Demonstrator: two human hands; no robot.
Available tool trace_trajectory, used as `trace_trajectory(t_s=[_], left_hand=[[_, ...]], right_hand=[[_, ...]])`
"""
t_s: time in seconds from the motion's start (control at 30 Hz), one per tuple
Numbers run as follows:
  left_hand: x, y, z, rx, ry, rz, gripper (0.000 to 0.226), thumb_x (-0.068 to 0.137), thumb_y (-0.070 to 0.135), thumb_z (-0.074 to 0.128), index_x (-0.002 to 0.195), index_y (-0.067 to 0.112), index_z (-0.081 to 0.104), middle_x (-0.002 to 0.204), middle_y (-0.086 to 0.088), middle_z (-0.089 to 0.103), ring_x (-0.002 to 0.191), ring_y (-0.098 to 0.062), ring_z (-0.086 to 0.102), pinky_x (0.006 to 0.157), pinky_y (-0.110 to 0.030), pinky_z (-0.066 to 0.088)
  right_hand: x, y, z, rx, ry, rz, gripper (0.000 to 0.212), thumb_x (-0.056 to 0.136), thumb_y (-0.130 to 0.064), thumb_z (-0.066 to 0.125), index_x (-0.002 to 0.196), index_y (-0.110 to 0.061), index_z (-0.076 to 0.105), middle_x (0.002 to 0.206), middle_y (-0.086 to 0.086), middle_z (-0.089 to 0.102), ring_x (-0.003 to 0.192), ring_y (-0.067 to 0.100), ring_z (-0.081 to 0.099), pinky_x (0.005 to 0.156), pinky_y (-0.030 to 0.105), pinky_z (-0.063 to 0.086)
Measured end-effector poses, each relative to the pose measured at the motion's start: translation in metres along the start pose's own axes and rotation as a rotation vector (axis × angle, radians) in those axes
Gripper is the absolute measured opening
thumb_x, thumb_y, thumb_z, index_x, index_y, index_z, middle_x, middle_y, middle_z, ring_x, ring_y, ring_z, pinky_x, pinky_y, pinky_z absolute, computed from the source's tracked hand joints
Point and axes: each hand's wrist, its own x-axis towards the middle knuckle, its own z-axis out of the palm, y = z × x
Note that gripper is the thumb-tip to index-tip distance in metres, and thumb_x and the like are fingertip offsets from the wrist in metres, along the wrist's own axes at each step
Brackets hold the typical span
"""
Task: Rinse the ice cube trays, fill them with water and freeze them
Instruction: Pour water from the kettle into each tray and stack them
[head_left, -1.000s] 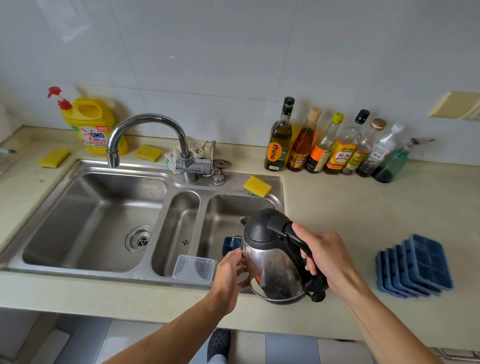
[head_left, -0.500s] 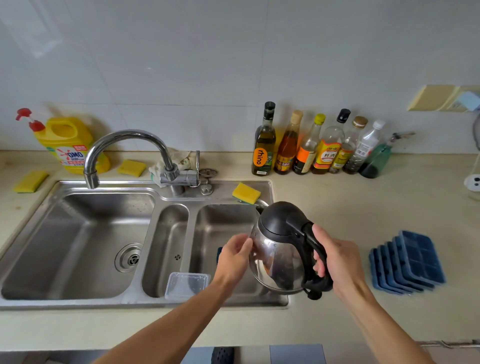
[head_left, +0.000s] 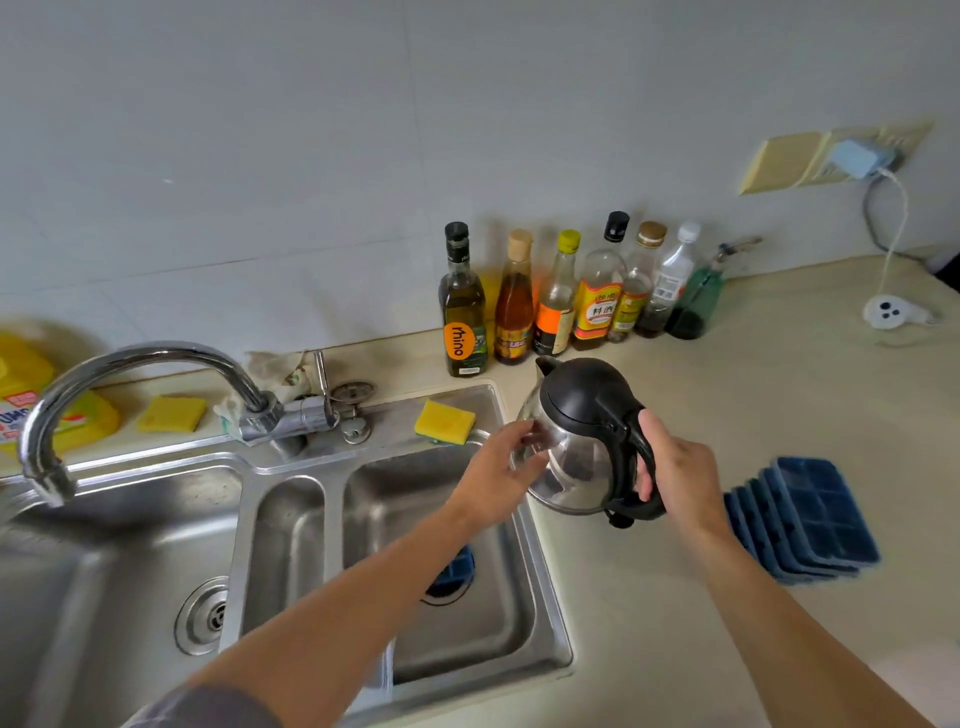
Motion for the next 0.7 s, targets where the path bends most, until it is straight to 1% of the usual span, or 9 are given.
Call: trace_trajectory(t_s=[0.07, 0.13, 0.23, 0.33, 0.4, 0.47, 0.53, 0.63, 0.7], left_hand=[[0.020, 0.004, -0.002, 0.045, -0.019, 0.013, 0.044, 0.100, 0.025, 0.062, 0.142, 0.017, 0.051, 0.138, 0.000, 0.059, 0.128, -0.011, 0.053, 0.111, -0.031, 0.041], [0.040, 0.007, -0.004, 0.080, -0.015, 0.055, 0.042, 0.099, 0.022, 0.064, 0.139, 0.016, 0.053, 0.135, -0.001, 0.060, 0.123, -0.010, 0.054, 0.108, -0.029, 0.043], [0.066, 0.005, -0.006, 0.073, -0.005, 0.055, 0.037, 0.099, 0.023, 0.064, 0.134, 0.022, 0.055, 0.129, 0.003, 0.063, 0.123, -0.012, 0.056, 0.111, -0.036, 0.043], [0.080, 0.001, -0.004, 0.052, 0.012, 0.053, 0.030, 0.098, 0.024, 0.065, 0.124, 0.035, 0.055, 0.125, 0.010, 0.064, 0.121, -0.008, 0.055, 0.109, -0.034, 0.042], [0.084, -0.003, -0.003, 0.064, 0.033, 0.066, 0.029, 0.098, 0.024, 0.065, 0.124, 0.034, 0.057, 0.124, 0.012, 0.065, 0.121, -0.007, 0.056, 0.107, -0.031, 0.042], [0.084, -0.006, -0.006, 0.021, 0.069, 0.050, 0.030, 0.100, 0.020, 0.062, 0.130, 0.025, 0.062, 0.125, 0.008, 0.067, 0.121, -0.010, 0.058, 0.106, -0.030, 0.044], [0.076, -0.013, -0.011, 0.004, 0.127, 0.023, 0.033, 0.102, 0.017, 0.057, 0.135, 0.018, 0.063, 0.126, 0.003, 0.068, 0.118, -0.013, 0.060, 0.098, -0.023, 0.047], [0.048, -0.029, -0.018, 0.014, 0.211, -0.002, 0.032, 0.103, 0.015, 0.055, 0.133, 0.013, 0.065, 0.123, 0.000, 0.067, 0.113, -0.013, 0.062, 0.092, -0.021, 0.046], [0.019, -0.046, -0.027, 0.032, 0.237, -0.061, 0.028, 0.103, 0.019, 0.057, 0.128, 0.016, 0.067, 0.117, 0.001, 0.070, 0.106, -0.013, 0.065, 0.093, -0.028, 0.051]], right_hand=[[0.015, -0.001, 0.003, 0.015, 0.012, 0.005, 0.061, 0.090, -0.061, 0.053, 0.047, -0.018, 0.058, 0.051, 0.011, 0.057, 0.049, 0.020, 0.056, 0.059, 0.031, 0.050], [0.029, -0.003, 0.009, 0.022, 0.028, 0.004, 0.062, 0.090, -0.061, 0.053, 0.046, -0.018, 0.057, 0.050, 0.010, 0.057, 0.049, 0.020, 0.056, 0.060, 0.032, 0.050], [0.044, -0.004, 0.019, 0.047, 0.061, 0.006, 0.063, 0.089, -0.062, 0.054, 0.045, -0.017, 0.056, 0.050, 0.008, 0.056, 0.048, 0.019, 0.054, 0.052, 0.022, 0.049], [0.052, -0.004, 0.020, 0.037, 0.077, -0.007, 0.062, 0.093, -0.061, 0.053, 0.048, -0.018, 0.059, 0.051, 0.007, 0.058, 0.049, 0.016, 0.055, 0.051, 0.016, 0.048], [0.053, -0.004, 0.017, 0.001, 0.063, -0.004, 0.061, 0.094, -0.061, 0.053, 0.056, -0.014, 0.064, 0.054, 0.006, 0.061, 0.052, 0.015, 0.058, 0.059, 0.023, 0.052], [0.054, -0.007, 0.015, -0.044, 0.063, 0.006, 0.059, 0.094, -0.060, 0.054, 0.068, -0.009, 0.066, 0.060, 0.006, 0.065, 0.058, 0.017, 0.061, 0.064, 0.030, 0.051], [0.052, -0.011, 0.013, -0.161, 0.108, -0.002, 0.049, 0.093, -0.059, 0.057, 0.082, -0.011, 0.064, 0.075, 0.001, 0.067, 0.070, 0.017, 0.063, 0.063, 0.028, 0.046], [0.037, -0.018, 0.012, -0.377, 0.283, -0.187, 0.040, 0.093, -0.050, 0.063, 0.109, -0.013, 0.060, 0.099, -0.001, 0.063, 0.089, 0.017, 0.059, 0.073, 0.027, 0.047], [0.017, -0.023, 0.020, -0.423, 0.375, -0.428, 0.031, 0.094, -0.042, 0.065, 0.105, -0.013, 0.061, 0.097, 0.000, 0.060, 0.092, 0.018, 0.053, 0.077, 0.031, 0.045]])
